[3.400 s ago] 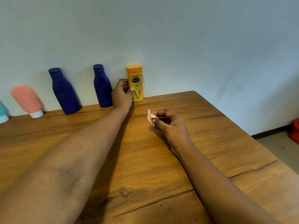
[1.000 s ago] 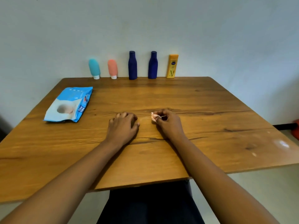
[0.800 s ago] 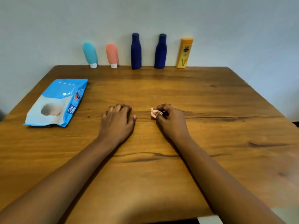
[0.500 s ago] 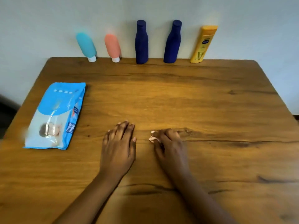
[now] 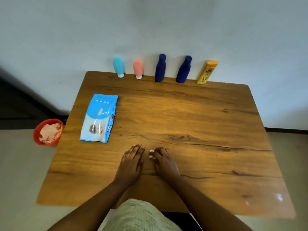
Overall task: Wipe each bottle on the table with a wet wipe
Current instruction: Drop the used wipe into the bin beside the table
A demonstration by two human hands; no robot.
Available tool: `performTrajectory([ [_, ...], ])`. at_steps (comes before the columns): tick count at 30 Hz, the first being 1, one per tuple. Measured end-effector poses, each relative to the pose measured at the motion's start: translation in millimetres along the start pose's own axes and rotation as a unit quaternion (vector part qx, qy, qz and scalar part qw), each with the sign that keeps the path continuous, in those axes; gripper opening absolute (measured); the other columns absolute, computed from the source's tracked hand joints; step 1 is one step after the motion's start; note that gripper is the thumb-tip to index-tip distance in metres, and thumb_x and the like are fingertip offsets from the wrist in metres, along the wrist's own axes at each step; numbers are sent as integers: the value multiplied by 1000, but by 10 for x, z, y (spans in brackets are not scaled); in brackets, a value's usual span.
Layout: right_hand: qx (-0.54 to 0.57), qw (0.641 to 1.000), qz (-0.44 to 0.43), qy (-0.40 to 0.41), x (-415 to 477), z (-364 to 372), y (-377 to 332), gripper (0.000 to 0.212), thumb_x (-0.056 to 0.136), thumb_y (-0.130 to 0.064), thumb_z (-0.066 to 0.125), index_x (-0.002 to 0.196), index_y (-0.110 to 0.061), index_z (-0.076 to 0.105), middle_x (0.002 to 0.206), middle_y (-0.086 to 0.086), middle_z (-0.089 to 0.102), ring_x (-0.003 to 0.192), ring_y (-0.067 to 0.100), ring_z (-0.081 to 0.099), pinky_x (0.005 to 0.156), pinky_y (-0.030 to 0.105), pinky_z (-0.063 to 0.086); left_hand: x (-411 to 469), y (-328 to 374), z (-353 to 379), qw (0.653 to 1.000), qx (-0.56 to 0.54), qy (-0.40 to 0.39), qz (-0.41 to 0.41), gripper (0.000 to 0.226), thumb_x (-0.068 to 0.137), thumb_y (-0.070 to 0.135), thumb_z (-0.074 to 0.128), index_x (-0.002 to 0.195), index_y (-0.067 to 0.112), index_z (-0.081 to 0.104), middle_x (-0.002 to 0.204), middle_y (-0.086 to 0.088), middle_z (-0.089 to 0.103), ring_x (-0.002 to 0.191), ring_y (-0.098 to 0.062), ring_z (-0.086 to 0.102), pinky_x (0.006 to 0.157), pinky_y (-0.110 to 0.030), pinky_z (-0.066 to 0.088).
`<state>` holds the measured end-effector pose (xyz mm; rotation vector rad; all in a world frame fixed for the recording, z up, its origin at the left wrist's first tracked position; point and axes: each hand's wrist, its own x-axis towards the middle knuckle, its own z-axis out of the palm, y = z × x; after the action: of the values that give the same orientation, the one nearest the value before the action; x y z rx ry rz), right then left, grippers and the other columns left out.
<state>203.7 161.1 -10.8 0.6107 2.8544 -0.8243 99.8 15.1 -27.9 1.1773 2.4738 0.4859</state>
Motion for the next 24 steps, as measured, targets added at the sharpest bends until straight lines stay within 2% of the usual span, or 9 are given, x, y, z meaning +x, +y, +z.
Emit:
performTrajectory([
  [4, 60, 997, -28, -41, -62, 62, -86, 36, 90, -20, 53, 126, -24, 54, 122, 0, 48, 111, 16, 45, 91, 22, 36, -209, -135, -93, 999, -45, 22, -9, 50, 88, 37, 36, 134, 23, 50, 144, -1, 44, 133, -21, 39, 103, -36, 33],
  [8, 136, 988, -54, -42, 159, 134, -290, 30, 86, -19, 60, 116, -20, 61, 110, 1, 56, 92, 16, 56, 76, 20, 38, -430, -199, -226, 985, -93, 100, -107, 49, 84, 41, 38, 124, 23, 60, 132, 0, 53, 121, -19, 45, 94, -28, 34],
  [10, 171, 983, -38, -56, 182, 151, -460, 32, 84, -16, 63, 115, -20, 61, 111, 1, 58, 89, 13, 57, 75, 20, 39, -664, -282, -259, 967, -139, 134, -168, 47, 83, 41, 42, 119, 21, 63, 124, 1, 57, 116, -17, 47, 94, -26, 37],
  [13, 181, 975, -67, -115, 293, 229, -705, 34, 83, -17, 64, 116, -23, 60, 114, -4, 60, 91, 11, 58, 80, 21, 43, -901, -487, -396, 927, -210, 182, -252, 29, 85, 28, 56, 112, 24, 66, 113, 6, 62, 108, -12, 55, 94, -30, 46],
  [16, 182, 967, -102, -148, 438, 337, -991, 36, 84, -19, 65, 118, -25, 58, 116, -7, 61, 95, 10, 59, 83, 22, 45, -969, -756, -574, 874, -281, 229, -324, 22, 87, 15, 61, 105, 24, 69, 107, 8, 67, 98, -3, 60, 89, -23, 48],
  [19, 197, 962, -108, -153, 585, 491, -1319, 35, 85, -17, 65, 119, -24, 58, 116, -8, 62, 99, 9, 58, 81, 10, 40, -963, -1006, -762, 829, -341, 255, -362, 18, 88, 14, 62, 102, 22, 69, 102, 8, 69, 91, 1, 60, 82, -18, 47],
  [21, 193, 958, -120, -176, 653, 590, -1553, 33, 86, -20, 64, 119, -22, 59, 118, -6, 61, 102, 7, 56, 80, 1, 35, -951, -1171, -881, 816, -359, 267, -366, 16, 88, 13, 62, 100, 22, 69, 97, 8, 69, 86, 2, 60, 77, -15, 45],
  [22, 192, 954, -128, -191, 695, 645, -1687, 33, 88, -22, 63, 120, -22, 58, 120, -6, 60, 103, 6, 55, 84, 3, 36, -948, -1274, -942, 815, -359, 271, -364, 16, 89, 13, 62, 100, 22, 68, 95, 8, 68, 84, 2, 60, 74, -14, 44],
  [24, 191, 949, -134, -211, 844, 762, -2017, 32, 89, -28, 60, 121, -24, 57, 122, -6, 58, 107, 7, 53, 93, 15, 40, -936, -1560, -1103, 816, -349, 288, -359, 17, 90, 12, 60, 102, 19, 69, 95, 8, 68, 83, -2, 60, 70, -11, 44],
])
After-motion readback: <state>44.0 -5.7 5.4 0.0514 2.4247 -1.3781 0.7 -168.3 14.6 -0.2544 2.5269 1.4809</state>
